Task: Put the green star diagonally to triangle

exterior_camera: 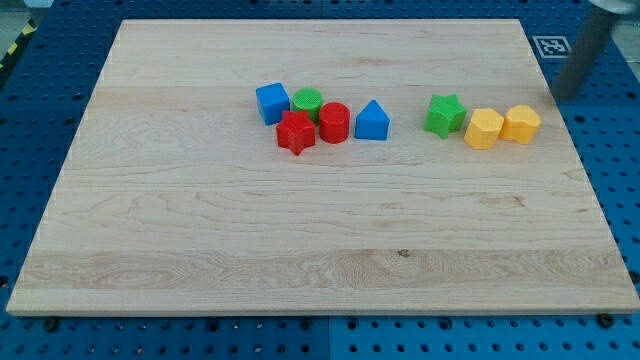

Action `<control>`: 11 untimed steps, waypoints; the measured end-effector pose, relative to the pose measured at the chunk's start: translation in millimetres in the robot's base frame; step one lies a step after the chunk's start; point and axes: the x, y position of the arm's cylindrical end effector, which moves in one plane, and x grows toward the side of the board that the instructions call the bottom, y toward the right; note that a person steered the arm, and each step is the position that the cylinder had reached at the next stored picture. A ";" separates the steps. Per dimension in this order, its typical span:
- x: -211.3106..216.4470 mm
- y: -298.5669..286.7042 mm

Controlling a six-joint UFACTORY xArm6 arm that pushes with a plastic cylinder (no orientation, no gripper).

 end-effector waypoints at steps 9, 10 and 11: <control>-28.7 -198.2; -39.8 -202.0; -47.9 -244.1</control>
